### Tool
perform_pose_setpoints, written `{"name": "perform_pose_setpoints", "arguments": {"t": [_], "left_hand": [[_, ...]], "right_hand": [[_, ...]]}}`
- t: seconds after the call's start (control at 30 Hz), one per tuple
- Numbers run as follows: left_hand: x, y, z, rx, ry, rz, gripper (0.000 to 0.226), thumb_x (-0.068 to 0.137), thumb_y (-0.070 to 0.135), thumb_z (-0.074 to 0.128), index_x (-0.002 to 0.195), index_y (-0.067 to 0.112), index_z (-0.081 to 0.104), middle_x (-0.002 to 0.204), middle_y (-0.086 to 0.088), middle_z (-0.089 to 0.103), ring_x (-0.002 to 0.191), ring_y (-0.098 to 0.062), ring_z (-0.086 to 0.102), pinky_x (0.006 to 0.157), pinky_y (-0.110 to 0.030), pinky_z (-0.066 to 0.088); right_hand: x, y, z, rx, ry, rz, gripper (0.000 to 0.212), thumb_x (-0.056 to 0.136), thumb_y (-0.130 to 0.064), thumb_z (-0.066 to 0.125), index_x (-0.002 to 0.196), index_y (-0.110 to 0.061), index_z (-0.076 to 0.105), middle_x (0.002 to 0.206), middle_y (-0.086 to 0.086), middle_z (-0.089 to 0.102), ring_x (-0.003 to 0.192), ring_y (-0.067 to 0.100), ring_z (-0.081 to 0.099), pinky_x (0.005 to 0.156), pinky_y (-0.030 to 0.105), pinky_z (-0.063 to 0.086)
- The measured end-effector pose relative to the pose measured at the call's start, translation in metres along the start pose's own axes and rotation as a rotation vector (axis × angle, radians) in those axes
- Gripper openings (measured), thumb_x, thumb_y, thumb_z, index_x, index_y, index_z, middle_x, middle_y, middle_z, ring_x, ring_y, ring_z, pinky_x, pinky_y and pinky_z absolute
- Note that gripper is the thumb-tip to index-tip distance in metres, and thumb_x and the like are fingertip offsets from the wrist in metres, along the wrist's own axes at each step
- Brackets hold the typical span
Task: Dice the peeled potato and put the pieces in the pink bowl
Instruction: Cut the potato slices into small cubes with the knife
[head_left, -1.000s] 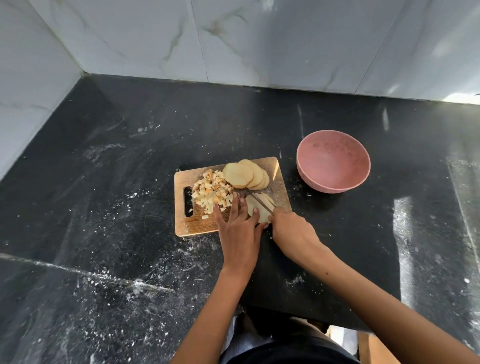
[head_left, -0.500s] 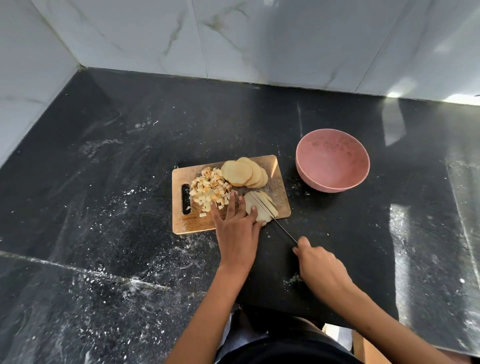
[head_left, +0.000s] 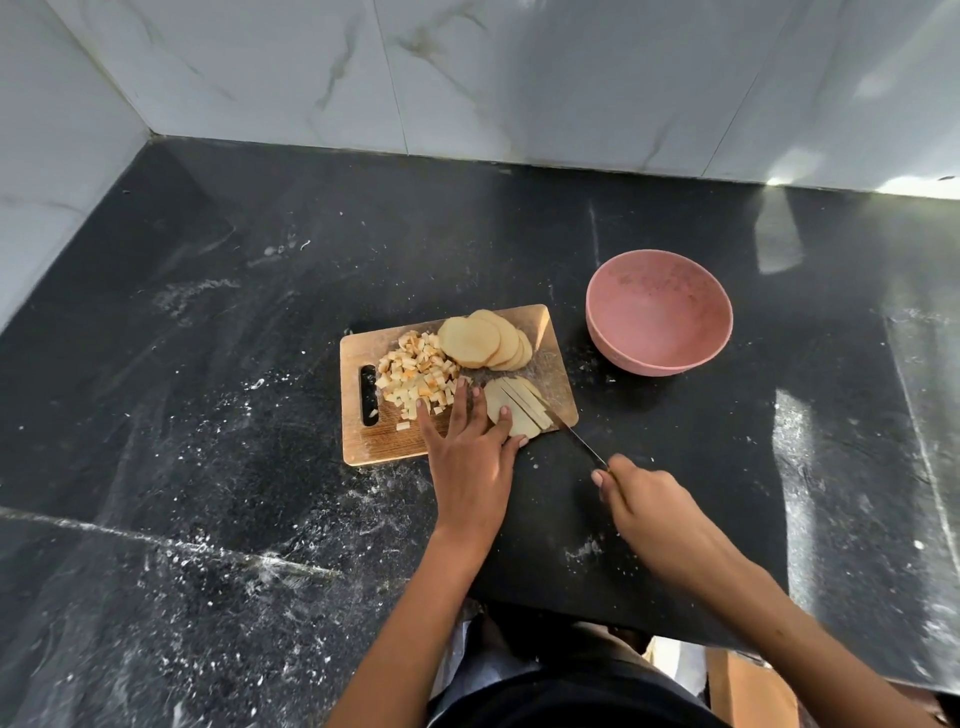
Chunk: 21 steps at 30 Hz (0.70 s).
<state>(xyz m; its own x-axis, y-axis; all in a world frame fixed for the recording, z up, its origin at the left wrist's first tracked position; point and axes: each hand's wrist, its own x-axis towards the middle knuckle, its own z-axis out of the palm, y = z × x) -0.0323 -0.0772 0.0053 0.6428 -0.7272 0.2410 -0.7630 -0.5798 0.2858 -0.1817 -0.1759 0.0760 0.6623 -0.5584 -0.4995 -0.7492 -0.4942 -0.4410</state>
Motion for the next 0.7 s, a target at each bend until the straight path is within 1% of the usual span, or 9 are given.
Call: {"name": "perform_pose_setpoints", "arguments": {"t": [0.07,0.13,0.2,0.27,0.37,0.5,0.6,0.7], "left_hand": [[0.001,0.001,-0.002,-0.014,0.023,-0.016,0.024,0.084,0.032,0.072,0.103,0.017,0.075,0.12,-0.013,0.066,0.135,-0.032,0.042,0.115,-0.047,-0.009],[0.001,0.002,-0.004,-0.021,0.035,-0.034,0.022,0.083,0.033,0.073,0.098,0.016,0.076,0.116,-0.01,0.069,0.134,-0.032,0.043,0.115,-0.044,-0.012],[0.002,0.002,-0.005,-0.002,0.023,-0.033,0.022,0.081,0.034,0.075,0.094,0.017,0.077,0.113,-0.008,0.07,0.133,-0.031,0.045,0.115,-0.045,-0.01],[0.002,0.001,-0.006,0.023,-0.004,-0.029,0.022,0.08,0.036,0.075,0.094,0.019,0.077,0.113,-0.007,0.07,0.131,-0.031,0.047,0.114,-0.048,-0.008],[0.003,0.001,-0.007,0.035,-0.029,-0.025,0.021,0.078,0.035,0.077,0.093,0.02,0.077,0.113,-0.008,0.07,0.129,-0.031,0.05,0.114,-0.047,-0.008],[0.003,0.001,-0.006,0.015,-0.018,-0.022,0.019,0.077,0.028,0.079,0.093,0.019,0.077,0.113,-0.01,0.07,0.127,-0.033,0.051,0.113,-0.049,-0.004],[0.003,0.0,-0.005,-0.003,-0.007,-0.03,0.017,0.078,0.027,0.078,0.093,0.019,0.077,0.113,-0.011,0.069,0.127,-0.034,0.051,0.113,-0.048,-0.003],[0.004,0.002,-0.006,0.008,-0.019,-0.052,0.017,0.08,0.03,0.076,0.094,0.02,0.077,0.114,-0.009,0.069,0.127,-0.033,0.051,0.114,-0.049,-0.002]], "right_hand": [[0.009,-0.014,-0.001,-0.017,0.011,-0.006,0.031,0.103,-0.039,0.027,0.08,-0.019,0.035,0.078,0.005,0.055,0.076,0.03,0.055,0.069,0.038,0.044],[0.02,-0.028,-0.001,-0.054,0.015,-0.024,0.03,0.103,-0.039,0.026,0.091,-0.015,0.04,0.088,0.011,0.059,0.085,0.035,0.058,0.074,0.041,0.047],[0.031,-0.039,0.0,-0.107,0.015,-0.027,0.032,0.104,-0.037,0.025,0.108,-0.011,0.045,0.099,0.015,0.062,0.091,0.036,0.06,0.076,0.042,0.049],[0.042,-0.045,0.002,-0.143,0.007,-0.018,0.035,0.104,-0.035,0.027,0.118,-0.008,0.044,0.106,0.017,0.061,0.095,0.036,0.06,0.075,0.04,0.047],[0.052,-0.048,0.004,-0.159,-0.008,-0.017,0.032,0.104,-0.031,0.03,0.116,-0.007,0.046,0.108,0.017,0.061,0.097,0.036,0.06,0.072,0.037,0.043],[0.063,-0.059,0.01,-0.213,-0.038,-0.003,0.028,0.103,-0.024,0.032,0.119,-0.005,0.046,0.116,0.017,0.058,0.102,0.035,0.059,0.074,0.037,0.042],[0.067,-0.065,0.015,-0.25,-0.057,0.019,0.027,0.101,-0.017,0.036,0.125,-0.006,0.043,0.121,0.017,0.055,0.105,0.035,0.058,0.075,0.039,0.044],[0.061,-0.058,0.017,-0.281,-0.078,0.044,0.03,0.101,-0.014,0.035,0.13,-0.006,0.037,0.121,0.017,0.057,0.107,0.035,0.058,0.072,0.037,0.04]]}}
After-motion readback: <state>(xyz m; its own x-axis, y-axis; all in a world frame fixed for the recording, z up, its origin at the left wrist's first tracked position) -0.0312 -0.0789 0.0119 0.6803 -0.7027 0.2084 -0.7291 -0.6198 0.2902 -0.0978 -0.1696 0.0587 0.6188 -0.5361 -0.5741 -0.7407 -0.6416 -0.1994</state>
